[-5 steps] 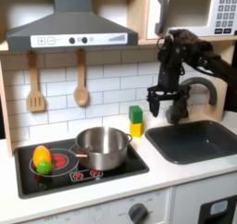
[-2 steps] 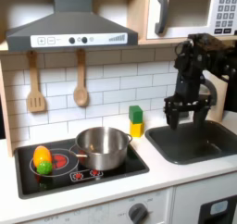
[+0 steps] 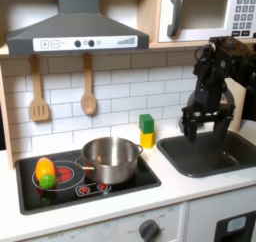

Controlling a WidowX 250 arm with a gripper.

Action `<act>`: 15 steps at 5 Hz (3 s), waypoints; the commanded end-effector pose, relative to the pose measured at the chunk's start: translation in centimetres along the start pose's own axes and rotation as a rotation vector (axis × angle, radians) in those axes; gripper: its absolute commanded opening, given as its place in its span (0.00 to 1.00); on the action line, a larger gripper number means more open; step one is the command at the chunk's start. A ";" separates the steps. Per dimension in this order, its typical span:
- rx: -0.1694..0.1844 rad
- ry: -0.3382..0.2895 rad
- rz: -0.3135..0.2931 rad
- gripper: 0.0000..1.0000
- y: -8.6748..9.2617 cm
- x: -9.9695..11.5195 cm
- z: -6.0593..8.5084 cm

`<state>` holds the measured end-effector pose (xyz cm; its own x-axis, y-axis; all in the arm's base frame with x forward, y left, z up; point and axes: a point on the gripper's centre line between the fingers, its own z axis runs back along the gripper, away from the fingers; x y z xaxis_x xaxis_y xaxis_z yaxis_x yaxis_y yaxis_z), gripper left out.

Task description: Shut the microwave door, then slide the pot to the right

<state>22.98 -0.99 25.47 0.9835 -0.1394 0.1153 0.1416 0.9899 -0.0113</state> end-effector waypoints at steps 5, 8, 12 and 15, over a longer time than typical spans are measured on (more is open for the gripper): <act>-0.004 -0.049 0.012 1.00 0.3 1.7 -0.7; 0.012 -0.004 0.037 1.00 1.7 4.1 -3.2; 0.030 -0.046 0.185 1.00 5.7 6.1 -2.4; 0.040 -0.030 0.290 1.00 8.9 6.8 -3.9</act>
<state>31.36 6.84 22.18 0.9785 0.1501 0.1414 -0.1509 0.9885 -0.0053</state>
